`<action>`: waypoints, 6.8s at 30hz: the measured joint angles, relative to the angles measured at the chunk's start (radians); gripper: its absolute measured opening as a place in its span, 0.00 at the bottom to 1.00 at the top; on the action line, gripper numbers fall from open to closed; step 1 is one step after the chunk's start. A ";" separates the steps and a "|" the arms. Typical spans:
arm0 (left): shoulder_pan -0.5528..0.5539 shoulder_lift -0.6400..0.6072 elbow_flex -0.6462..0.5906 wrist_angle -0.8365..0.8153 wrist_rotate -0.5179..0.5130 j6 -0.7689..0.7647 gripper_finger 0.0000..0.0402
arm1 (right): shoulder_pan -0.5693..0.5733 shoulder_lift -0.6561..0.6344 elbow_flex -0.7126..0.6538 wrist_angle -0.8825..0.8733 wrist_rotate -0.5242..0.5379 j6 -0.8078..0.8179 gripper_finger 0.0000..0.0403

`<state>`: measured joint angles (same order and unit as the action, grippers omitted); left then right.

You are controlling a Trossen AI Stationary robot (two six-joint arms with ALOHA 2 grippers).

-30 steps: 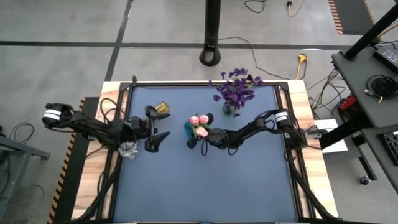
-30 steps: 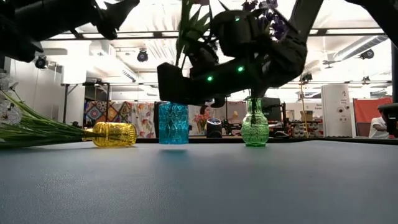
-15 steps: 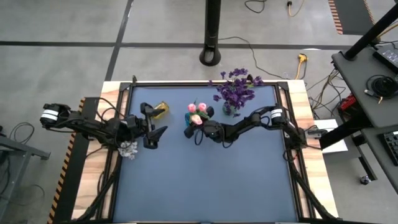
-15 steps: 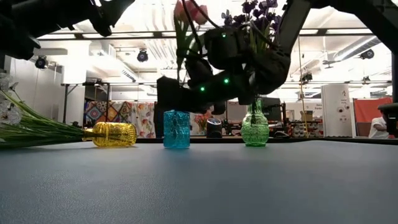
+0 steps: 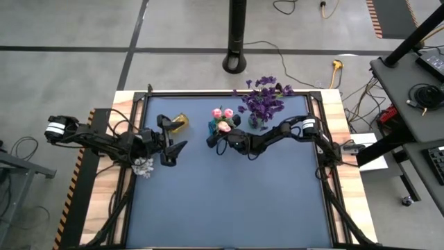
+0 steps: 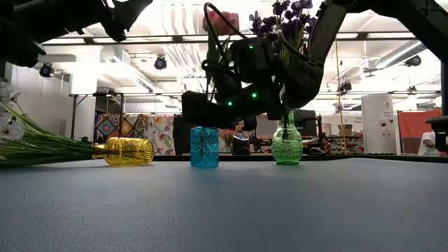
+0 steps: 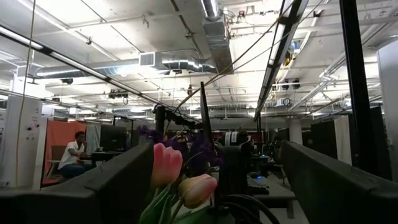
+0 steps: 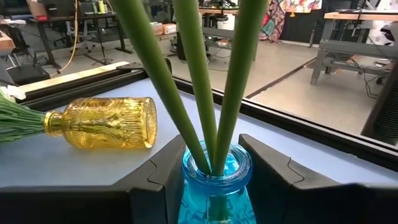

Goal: Sort flowers into vase by color
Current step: Put the blue vase with flowers on the table, then put the yellow vase with flowers on the table

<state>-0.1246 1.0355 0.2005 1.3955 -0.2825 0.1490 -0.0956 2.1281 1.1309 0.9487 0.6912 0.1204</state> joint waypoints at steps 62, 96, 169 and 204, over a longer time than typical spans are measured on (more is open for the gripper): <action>0.000 0.001 0.000 -0.029 -0.025 0.000 0.83 | 0.063 -0.038 -0.002 -0.136 0.089 -0.144 0.81; -0.265 -0.023 0.165 -0.570 -0.365 -0.083 0.83 | 0.363 -0.296 -0.069 -0.702 0.267 -0.048 0.79; 0.520 0.335 0.589 -2.337 -0.073 -0.445 0.74 | 0.591 -0.612 -0.069 -1.126 0.120 0.170 0.78; 0.551 0.521 0.612 -2.267 -0.096 -0.450 0.33 | 0.591 -0.612 -0.069 -1.129 0.117 0.167 0.78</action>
<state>0.4267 1.5562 0.8126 -0.8719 -0.3788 -0.3012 0.4950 1.5166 1.0622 -0.1806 0.8078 0.2878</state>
